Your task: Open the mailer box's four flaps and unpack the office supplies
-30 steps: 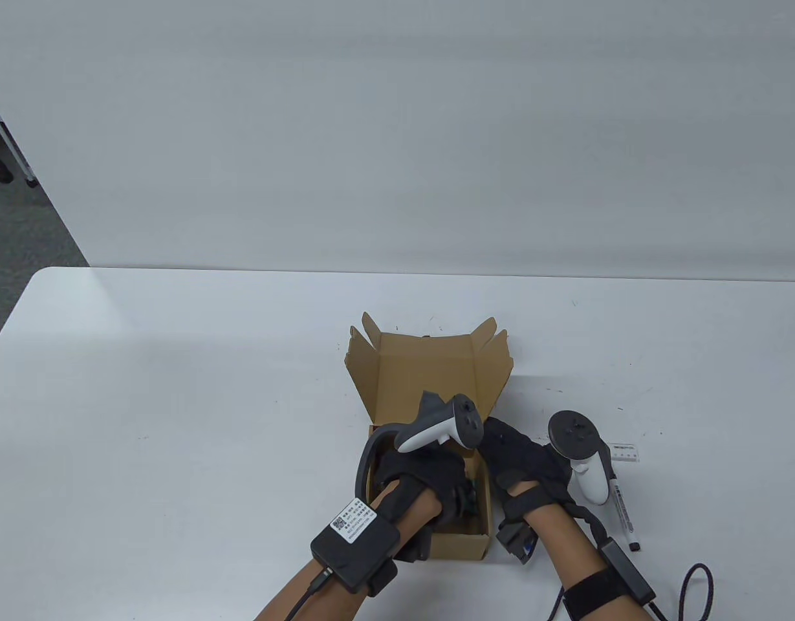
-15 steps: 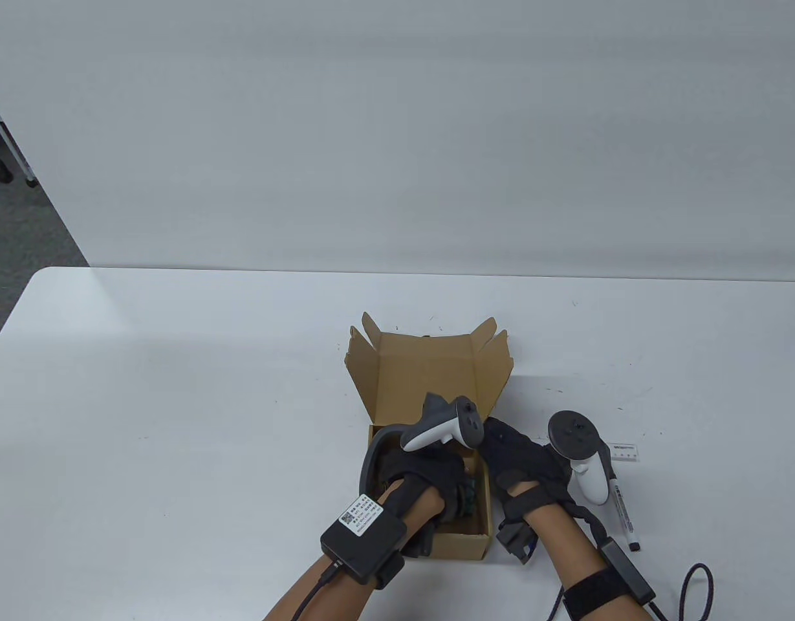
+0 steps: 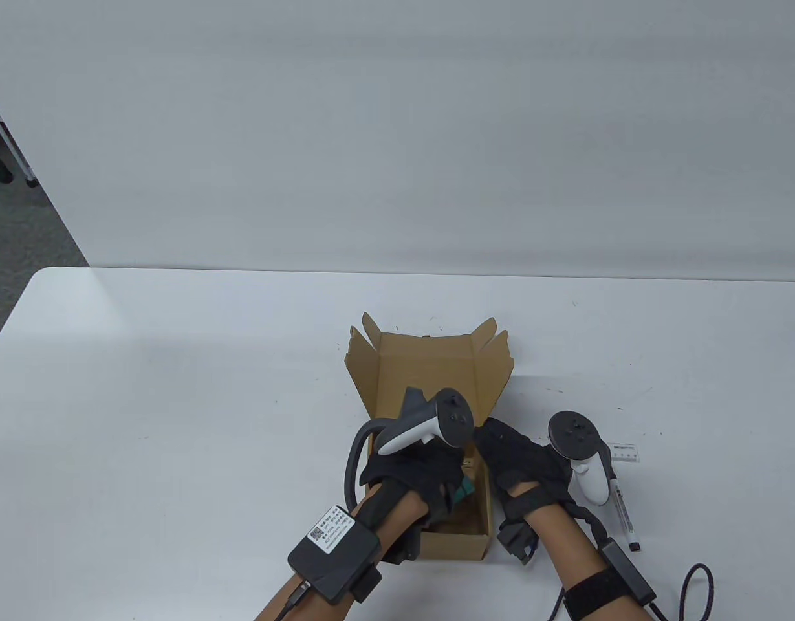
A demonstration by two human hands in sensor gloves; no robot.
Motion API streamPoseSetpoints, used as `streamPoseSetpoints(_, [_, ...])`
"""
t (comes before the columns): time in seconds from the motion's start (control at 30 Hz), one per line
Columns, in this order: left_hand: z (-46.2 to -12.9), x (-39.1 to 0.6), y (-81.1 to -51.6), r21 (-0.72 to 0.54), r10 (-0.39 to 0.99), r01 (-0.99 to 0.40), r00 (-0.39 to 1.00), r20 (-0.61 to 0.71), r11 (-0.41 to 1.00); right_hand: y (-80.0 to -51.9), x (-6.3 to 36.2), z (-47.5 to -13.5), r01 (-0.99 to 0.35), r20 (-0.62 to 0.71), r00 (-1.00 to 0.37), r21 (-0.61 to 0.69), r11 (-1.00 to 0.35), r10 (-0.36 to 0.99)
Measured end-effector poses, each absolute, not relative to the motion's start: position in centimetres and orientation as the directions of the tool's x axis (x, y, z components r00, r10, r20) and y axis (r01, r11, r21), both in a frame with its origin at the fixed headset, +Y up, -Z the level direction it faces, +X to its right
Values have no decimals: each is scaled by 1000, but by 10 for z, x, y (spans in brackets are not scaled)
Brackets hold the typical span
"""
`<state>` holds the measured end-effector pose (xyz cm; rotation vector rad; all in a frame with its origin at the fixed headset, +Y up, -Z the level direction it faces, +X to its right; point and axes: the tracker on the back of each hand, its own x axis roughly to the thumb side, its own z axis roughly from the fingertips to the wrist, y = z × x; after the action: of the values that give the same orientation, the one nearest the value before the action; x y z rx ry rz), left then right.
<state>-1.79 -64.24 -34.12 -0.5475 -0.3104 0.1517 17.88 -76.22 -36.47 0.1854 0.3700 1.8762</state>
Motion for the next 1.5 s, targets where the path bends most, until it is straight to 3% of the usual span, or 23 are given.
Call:
streamPoseSetpoints(0.33, [-313,-82,-573,-360,191,-100,955,228,928,-762,179,-364,-892,-56,-329,344,-291,943])
streamPoseSetpoints(0.53, [-309,-138,-564,-323,169,-124,979,116,938,-762,179,-364,-893,-56,-328,344,-290,943])
streamPoseSetpoints(0.83, [-320,-207,-597,-342,168,-166,985,-23,925,-763,179,-364,-896,-57,-321,343,-283,945])
streamPoseSetpoints(1.5, [-343,-321,-676,-383,76,-186,955,-286,905,-763,179,-364,-897,-72,-313,351,-270,947])
